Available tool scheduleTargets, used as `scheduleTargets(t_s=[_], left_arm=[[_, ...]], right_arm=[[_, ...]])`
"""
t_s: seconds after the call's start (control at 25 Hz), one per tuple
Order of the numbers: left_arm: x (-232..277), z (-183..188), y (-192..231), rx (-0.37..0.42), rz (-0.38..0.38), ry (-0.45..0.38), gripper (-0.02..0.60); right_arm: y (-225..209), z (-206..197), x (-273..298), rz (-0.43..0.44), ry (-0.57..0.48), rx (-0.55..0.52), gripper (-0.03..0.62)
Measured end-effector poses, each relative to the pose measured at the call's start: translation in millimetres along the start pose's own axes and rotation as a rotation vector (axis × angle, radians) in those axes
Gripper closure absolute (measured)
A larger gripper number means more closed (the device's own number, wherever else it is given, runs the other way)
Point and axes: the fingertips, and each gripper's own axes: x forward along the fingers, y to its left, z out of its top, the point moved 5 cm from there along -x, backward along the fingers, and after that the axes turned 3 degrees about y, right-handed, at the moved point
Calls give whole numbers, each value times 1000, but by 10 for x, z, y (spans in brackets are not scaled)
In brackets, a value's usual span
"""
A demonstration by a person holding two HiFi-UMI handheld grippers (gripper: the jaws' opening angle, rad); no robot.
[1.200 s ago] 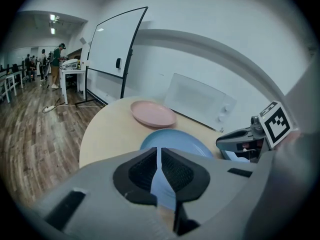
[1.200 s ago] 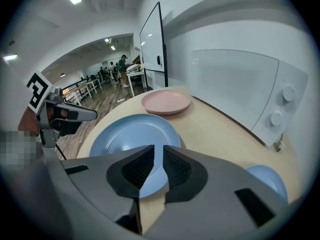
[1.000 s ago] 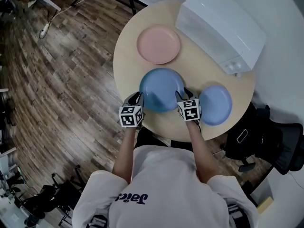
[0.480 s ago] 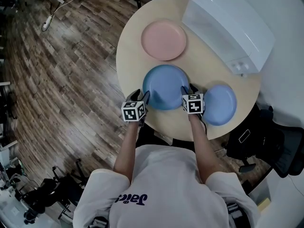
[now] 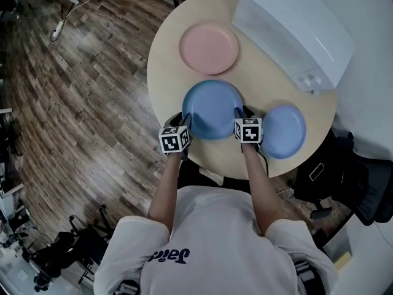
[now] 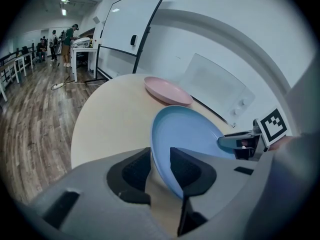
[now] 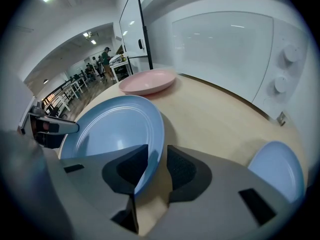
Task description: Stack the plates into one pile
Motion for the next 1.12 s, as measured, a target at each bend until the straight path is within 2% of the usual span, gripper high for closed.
scheduleTargets(t_s=[0.16, 0.28, 0.48, 0.76, 0.96, 1.12], left_arm=[[0, -19, 22, -18, 18, 5, 490], [-6, -10, 51, -35, 33, 6, 520], [1, -25, 51, -72, 54, 13, 530], [-76, -64, 35, -102, 70, 45, 537], [-155, -42, 2, -103, 75, 61, 538], [-265, -2, -46, -73, 72, 80, 538]], right_arm=[[-8, -36, -9, -4, 10, 34, 524], [-11, -23, -7, 0, 4, 46, 532], [-30, -33, -5, 5, -13, 110, 547], [17, -90, -89, 1, -5, 123, 551], [37, -74, -173, 2, -24, 130, 553], [55, -41, -291, 6, -41, 133, 554]])
